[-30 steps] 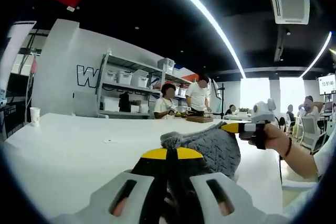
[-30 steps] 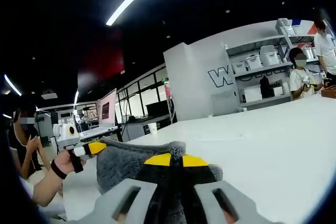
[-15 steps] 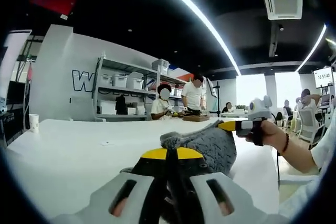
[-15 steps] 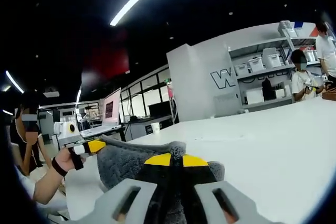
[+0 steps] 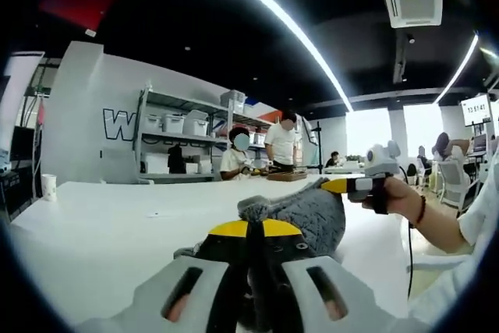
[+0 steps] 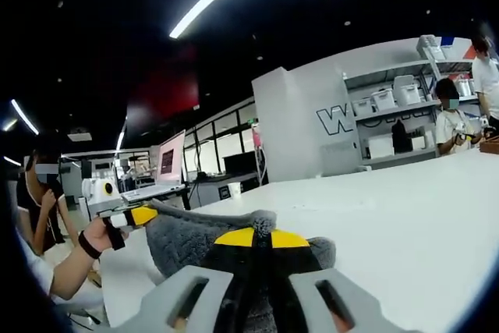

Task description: Open the folded towel by lifting each exposed corner and separating the folded layers until the towel lies flat within the target outline without major curled edges

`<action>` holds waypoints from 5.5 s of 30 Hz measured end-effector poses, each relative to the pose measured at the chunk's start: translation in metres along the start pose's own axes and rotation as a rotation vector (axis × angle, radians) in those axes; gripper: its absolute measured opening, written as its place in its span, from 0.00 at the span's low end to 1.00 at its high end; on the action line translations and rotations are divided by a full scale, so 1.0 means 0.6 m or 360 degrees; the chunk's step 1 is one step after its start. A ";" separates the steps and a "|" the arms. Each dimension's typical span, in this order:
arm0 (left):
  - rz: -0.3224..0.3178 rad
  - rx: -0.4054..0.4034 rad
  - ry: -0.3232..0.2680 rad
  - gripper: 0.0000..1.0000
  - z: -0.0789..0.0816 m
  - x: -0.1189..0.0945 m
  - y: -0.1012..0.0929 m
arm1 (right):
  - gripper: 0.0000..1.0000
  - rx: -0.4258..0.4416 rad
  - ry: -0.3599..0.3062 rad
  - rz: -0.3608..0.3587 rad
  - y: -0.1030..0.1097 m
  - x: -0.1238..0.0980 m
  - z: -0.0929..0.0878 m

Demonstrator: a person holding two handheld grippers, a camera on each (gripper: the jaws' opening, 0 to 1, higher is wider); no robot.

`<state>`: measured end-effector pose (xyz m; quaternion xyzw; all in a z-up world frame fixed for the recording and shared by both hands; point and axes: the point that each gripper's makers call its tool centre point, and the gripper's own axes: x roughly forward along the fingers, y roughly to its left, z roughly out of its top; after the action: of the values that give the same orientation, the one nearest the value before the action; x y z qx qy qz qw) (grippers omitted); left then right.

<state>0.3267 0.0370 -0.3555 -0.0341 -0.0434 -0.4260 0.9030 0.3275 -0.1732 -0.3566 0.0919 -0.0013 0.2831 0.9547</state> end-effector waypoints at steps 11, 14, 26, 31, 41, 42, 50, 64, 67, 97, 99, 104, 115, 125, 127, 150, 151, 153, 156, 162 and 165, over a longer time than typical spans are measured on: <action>-0.0007 -0.0005 -0.0005 0.02 -0.007 -0.015 -0.013 | 0.00 0.0005 -0.0001 0.0031 0.009 -0.013 -0.007; -0.0019 -0.0002 -0.0006 0.02 -0.006 -0.018 -0.018 | 0.00 0.0015 -0.0006 0.0033 0.011 -0.019 -0.009; -0.0035 0.0023 -0.0013 0.02 -0.008 -0.032 -0.033 | 0.00 -0.0020 -0.0016 0.0039 0.025 -0.034 -0.012; -0.0046 0.0017 -0.0021 0.02 -0.012 -0.041 -0.041 | 0.00 -0.0023 -0.0020 0.0048 0.032 -0.044 -0.019; -0.0063 -0.0010 -0.0035 0.02 -0.019 -0.053 -0.052 | 0.00 -0.0015 -0.0026 0.0064 0.040 -0.054 -0.023; -0.0066 -0.0011 -0.0022 0.02 -0.022 -0.055 -0.054 | 0.00 -0.0011 -0.0021 0.0075 0.042 -0.056 -0.024; -0.0071 -0.0011 -0.0021 0.02 -0.028 -0.063 -0.061 | 0.00 -0.0016 -0.0027 0.0083 0.052 -0.066 -0.030; -0.0125 0.0026 -0.0003 0.03 -0.035 -0.083 -0.083 | 0.00 -0.0011 -0.0032 0.0133 0.065 -0.090 -0.047; -0.0131 0.0039 0.0006 0.03 -0.038 -0.085 -0.088 | 0.00 -0.0016 -0.0022 0.0131 0.065 -0.094 -0.051; -0.0290 0.0004 0.0070 0.06 -0.064 -0.113 -0.120 | 0.00 -0.0112 0.0063 0.0248 0.088 -0.124 -0.082; -0.0299 -0.0004 0.0077 0.06 -0.066 -0.114 -0.122 | 0.00 -0.0114 0.0070 0.0251 0.089 -0.126 -0.085; -0.0330 -0.0009 0.0098 0.08 -0.073 -0.116 -0.128 | 0.00 -0.0137 0.0095 0.0268 0.093 -0.130 -0.093; -0.0369 -0.0020 0.0125 0.13 -0.081 -0.119 -0.137 | 0.00 -0.0152 0.0107 0.0282 0.096 -0.135 -0.100; -0.0364 -0.0049 0.0124 0.17 -0.083 -0.118 -0.137 | 0.01 -0.0177 0.0134 0.0320 0.100 -0.137 -0.107; -0.0359 -0.0043 0.0130 0.17 -0.084 -0.117 -0.136 | 0.02 -0.0185 0.0138 0.0331 0.101 -0.138 -0.108; -0.0401 -0.0048 0.0192 0.24 -0.091 -0.125 -0.137 | 0.15 -0.0137 0.0083 0.0378 0.113 -0.137 -0.094; -0.0409 -0.0044 0.0209 0.25 -0.093 -0.127 -0.138 | 0.16 -0.0137 0.0078 0.0378 0.114 -0.137 -0.093; -0.0404 -0.0042 0.0219 0.27 -0.095 -0.128 -0.137 | 0.19 -0.0132 0.0062 0.0373 0.113 -0.137 -0.090; -0.0410 -0.0045 0.0258 0.27 -0.105 -0.127 -0.138 | 0.21 -0.0151 0.0034 0.0353 0.111 -0.137 -0.085; -0.0398 -0.0038 0.0276 0.22 -0.109 -0.126 -0.136 | 0.22 -0.0175 -0.0023 0.0326 0.104 -0.135 -0.077; -0.0392 -0.0031 0.0284 0.20 -0.111 -0.126 -0.136 | 0.22 -0.0172 -0.0060 0.0307 0.101 -0.133 -0.071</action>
<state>0.2193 0.0367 -0.4276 0.0006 0.0372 -0.5354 0.8438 0.2255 -0.1591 -0.3920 0.0450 -0.0432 0.3715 0.9263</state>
